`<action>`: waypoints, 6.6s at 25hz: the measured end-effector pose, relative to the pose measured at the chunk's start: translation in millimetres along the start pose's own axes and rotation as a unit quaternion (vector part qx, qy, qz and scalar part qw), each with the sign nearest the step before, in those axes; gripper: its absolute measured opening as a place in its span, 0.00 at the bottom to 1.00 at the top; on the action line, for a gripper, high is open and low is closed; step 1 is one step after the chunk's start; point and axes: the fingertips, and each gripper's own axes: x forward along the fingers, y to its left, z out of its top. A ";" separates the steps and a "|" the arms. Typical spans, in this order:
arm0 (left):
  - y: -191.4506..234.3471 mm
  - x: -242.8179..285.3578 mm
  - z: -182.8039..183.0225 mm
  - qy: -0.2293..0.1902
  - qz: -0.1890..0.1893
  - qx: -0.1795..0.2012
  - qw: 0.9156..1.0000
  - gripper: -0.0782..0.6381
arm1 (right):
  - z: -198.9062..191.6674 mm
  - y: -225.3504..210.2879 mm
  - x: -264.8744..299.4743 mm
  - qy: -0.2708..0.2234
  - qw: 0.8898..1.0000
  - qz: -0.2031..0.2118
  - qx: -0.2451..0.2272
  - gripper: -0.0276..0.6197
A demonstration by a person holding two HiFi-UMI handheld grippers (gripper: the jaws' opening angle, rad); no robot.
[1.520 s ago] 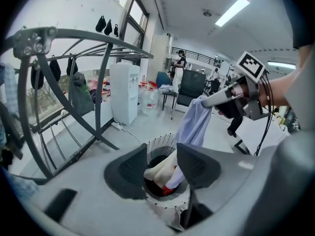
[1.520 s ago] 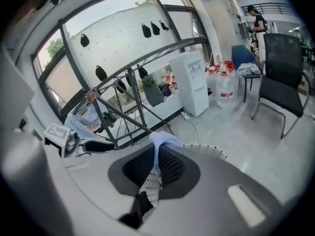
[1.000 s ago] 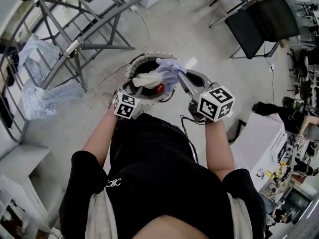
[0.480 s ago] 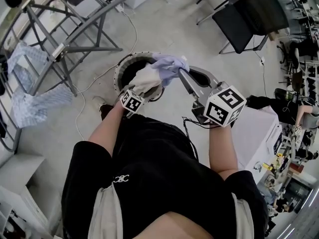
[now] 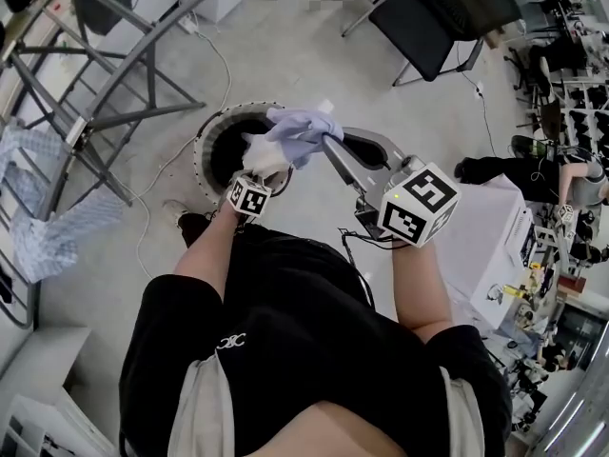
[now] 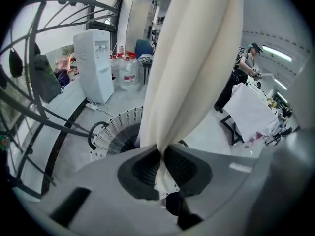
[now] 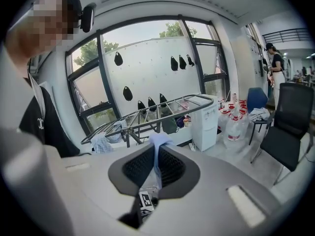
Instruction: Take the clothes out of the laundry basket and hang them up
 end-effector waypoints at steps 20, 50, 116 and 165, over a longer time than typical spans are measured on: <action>124.7 -169.5 2.3 -0.060 0.115 -0.022 0.991 0.15 | 12.3 -66.8 -18.5 -0.073 0.996 -0.036 0.027 0.09; 136.9 -546.5 158.1 -0.235 0.404 0.092 0.879 0.15 | 123.9 -12.9 51.9 -0.111 0.976 0.078 -0.172 0.09; 490.1 -547.3 167.5 -0.197 0.392 0.006 0.899 0.35 | 157.9 -41.1 414.4 0.144 0.957 -0.059 -0.246 0.33; 192.7 -540.0 215.0 -0.421 0.391 -0.052 0.817 0.11 | 160.5 48.1 160.0 -0.238 0.960 -0.001 -0.147 0.06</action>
